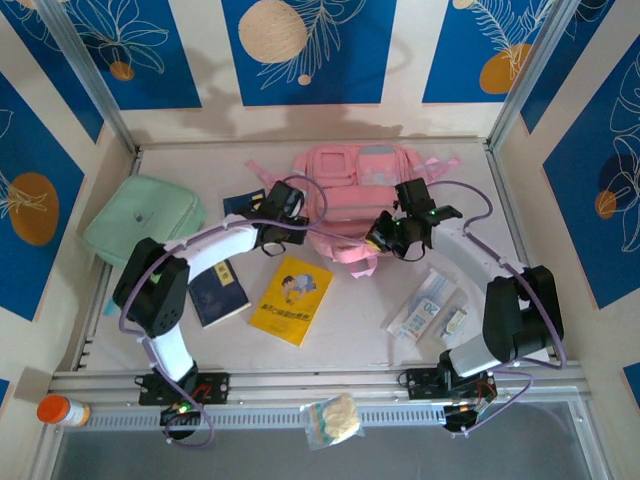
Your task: Pack books, pencil case, and school supplies into a backpack
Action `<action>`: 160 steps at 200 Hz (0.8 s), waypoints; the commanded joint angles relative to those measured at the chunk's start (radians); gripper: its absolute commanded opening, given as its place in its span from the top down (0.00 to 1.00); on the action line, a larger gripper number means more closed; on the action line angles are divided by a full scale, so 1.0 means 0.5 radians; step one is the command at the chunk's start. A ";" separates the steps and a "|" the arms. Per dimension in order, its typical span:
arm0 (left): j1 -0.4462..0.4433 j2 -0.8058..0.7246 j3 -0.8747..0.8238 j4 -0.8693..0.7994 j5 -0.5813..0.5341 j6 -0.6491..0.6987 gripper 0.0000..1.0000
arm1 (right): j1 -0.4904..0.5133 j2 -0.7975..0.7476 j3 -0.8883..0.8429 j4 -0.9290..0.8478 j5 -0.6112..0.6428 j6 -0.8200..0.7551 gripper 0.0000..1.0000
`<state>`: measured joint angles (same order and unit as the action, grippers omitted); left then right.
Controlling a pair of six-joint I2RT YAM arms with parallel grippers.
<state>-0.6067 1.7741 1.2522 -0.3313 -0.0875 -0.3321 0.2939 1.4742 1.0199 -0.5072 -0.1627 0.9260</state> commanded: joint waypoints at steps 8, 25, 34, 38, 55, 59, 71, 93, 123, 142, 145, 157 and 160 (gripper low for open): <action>0.127 0.133 0.157 -0.020 -0.095 0.055 1.00 | -0.046 -0.089 -0.037 0.020 -0.151 -0.160 1.00; 0.176 0.189 0.211 -0.005 -0.102 0.046 1.00 | -0.079 -0.091 -0.079 0.069 -0.202 -0.120 1.00; 0.209 0.208 0.224 0.028 -0.068 0.027 1.00 | -0.086 -0.094 -0.097 0.099 -0.226 -0.107 1.00; 0.222 0.212 0.226 0.047 -0.048 0.022 1.00 | -0.086 -0.097 -0.100 0.103 -0.227 -0.104 1.00; 0.263 0.241 0.246 0.116 0.015 0.016 1.00 | -0.074 -0.097 -0.108 0.126 -0.216 -0.107 1.00; 0.270 0.250 0.255 0.122 0.024 0.019 1.00 | -0.063 -0.090 -0.114 0.137 -0.212 -0.104 1.00; 0.278 0.283 0.288 0.145 0.076 0.044 1.00 | -0.038 -0.062 -0.137 0.219 -0.229 -0.100 1.00; 0.287 0.374 0.366 0.118 0.123 0.037 1.00 | -0.013 -0.010 -0.187 0.412 -0.178 -0.091 1.00; 0.298 0.430 0.413 0.074 0.121 0.015 1.00 | -0.027 0.023 -0.196 0.540 -0.111 -0.107 1.00; 0.302 0.405 0.399 0.094 0.190 0.014 1.00 | -0.043 0.088 -0.140 0.474 -0.108 -0.162 1.00; 0.304 0.400 0.395 0.095 0.196 0.012 1.00 | -0.046 0.101 -0.131 0.465 -0.111 -0.168 1.00; 0.302 0.386 0.392 0.093 0.238 -0.001 1.00 | -0.058 0.146 -0.112 0.439 -0.131 -0.189 1.00; 0.302 0.383 0.391 0.088 0.255 -0.004 1.00 | -0.062 0.152 -0.109 0.434 -0.129 -0.190 1.00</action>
<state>-0.4713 1.9762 1.4227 -0.2916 -0.0097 -0.3313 0.2760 1.5120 0.9176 -0.3065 -0.2142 0.8829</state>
